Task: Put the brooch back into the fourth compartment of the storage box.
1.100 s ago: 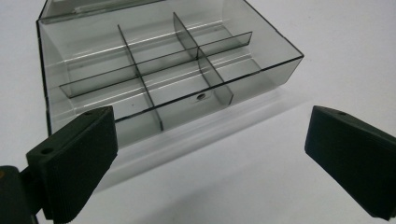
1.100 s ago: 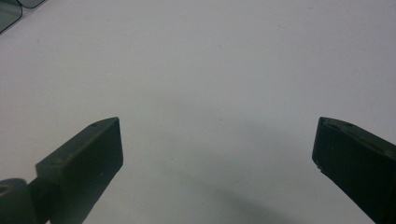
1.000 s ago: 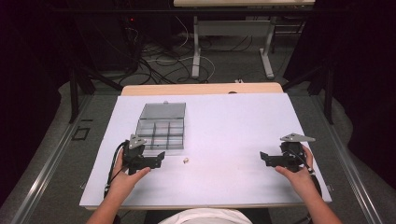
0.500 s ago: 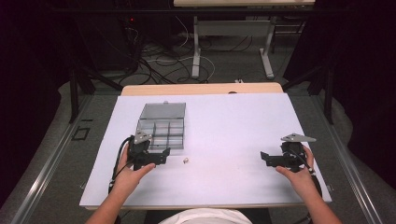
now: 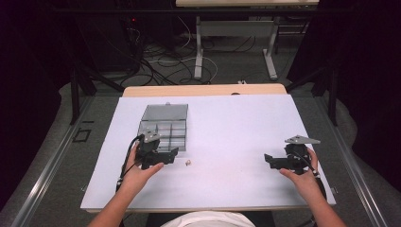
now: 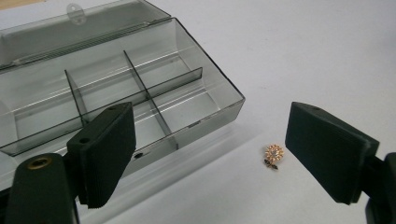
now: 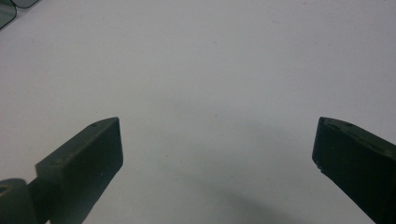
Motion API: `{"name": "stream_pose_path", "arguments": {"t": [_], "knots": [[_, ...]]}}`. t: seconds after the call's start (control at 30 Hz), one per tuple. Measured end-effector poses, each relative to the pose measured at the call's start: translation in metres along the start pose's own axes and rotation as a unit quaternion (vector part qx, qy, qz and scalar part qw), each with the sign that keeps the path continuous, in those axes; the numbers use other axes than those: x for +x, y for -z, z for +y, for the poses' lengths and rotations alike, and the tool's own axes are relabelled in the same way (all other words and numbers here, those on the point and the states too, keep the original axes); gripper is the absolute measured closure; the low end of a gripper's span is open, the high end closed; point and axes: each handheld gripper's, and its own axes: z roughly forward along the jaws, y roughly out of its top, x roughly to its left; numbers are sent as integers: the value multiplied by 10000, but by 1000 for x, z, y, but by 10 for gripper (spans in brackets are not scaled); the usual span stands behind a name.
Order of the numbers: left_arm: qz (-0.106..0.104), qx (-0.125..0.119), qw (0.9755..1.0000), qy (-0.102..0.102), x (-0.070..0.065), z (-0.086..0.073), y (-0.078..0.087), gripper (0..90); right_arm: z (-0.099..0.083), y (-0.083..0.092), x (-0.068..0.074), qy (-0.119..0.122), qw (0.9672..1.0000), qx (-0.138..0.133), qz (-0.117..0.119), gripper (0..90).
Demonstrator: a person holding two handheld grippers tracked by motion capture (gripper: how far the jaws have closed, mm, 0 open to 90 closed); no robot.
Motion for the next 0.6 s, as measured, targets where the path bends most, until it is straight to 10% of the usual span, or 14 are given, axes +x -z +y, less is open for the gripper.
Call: {"name": "stream_pose_path", "arguments": {"t": [0.6], "knots": [[-139, 96, 9998, -78, -7, 10, -12, 217, -1, -2, -1, 2, 10000, 30, 16, 17]]}}
